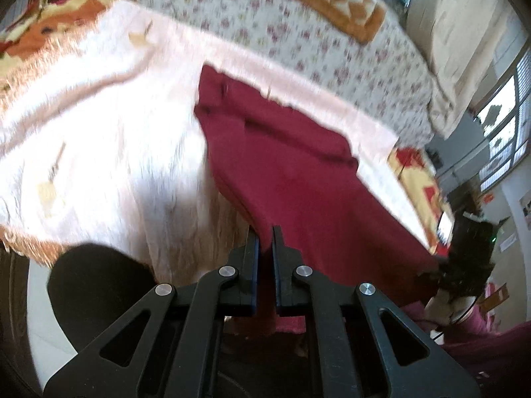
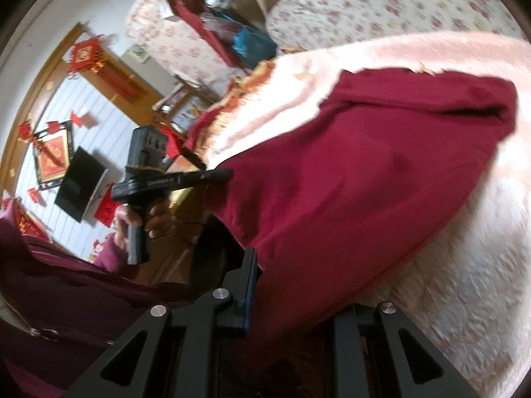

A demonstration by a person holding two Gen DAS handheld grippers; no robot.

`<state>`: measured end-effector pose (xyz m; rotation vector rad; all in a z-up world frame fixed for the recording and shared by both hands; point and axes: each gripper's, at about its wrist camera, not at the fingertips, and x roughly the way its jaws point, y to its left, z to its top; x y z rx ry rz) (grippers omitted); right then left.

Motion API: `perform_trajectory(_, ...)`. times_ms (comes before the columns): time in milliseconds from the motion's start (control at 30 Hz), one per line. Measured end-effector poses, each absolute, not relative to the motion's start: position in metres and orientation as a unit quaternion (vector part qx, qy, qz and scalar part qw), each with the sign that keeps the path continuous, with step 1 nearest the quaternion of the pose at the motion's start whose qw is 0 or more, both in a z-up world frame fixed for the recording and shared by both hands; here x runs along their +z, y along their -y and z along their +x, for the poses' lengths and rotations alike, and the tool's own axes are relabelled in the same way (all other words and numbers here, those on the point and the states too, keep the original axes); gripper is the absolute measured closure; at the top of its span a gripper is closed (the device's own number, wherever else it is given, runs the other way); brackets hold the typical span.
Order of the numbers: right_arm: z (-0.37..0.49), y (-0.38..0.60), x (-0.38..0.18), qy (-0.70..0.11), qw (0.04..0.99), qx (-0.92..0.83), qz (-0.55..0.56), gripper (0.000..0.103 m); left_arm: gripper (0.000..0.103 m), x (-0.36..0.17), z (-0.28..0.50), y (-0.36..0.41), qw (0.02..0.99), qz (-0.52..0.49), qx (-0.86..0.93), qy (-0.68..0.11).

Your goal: Fold small clothes

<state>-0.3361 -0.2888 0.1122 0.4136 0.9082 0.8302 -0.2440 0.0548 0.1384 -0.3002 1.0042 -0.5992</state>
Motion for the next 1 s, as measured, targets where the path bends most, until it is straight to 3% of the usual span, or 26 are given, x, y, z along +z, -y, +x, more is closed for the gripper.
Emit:
perform_trajectory(267, -0.319, 0.318, 0.131, -0.386, 0.804, 0.386, 0.234, 0.085, 0.098, 0.165, -0.209, -0.052, 0.84, -0.146, -0.286, -0.437)
perform_trajectory(600, -0.234, 0.379, 0.158, -0.31, 0.86, 0.301, 0.271, 0.086, 0.098, 0.172, -0.103, -0.021, 0.863, -0.148, -0.27, -0.4)
perform_trajectory(1000, -0.095, 0.435, 0.103, -0.352, 0.864, 0.194, 0.302, 0.086, 0.098, 0.111, 0.028, 0.036, 0.858, -0.13, -0.21, -0.45)
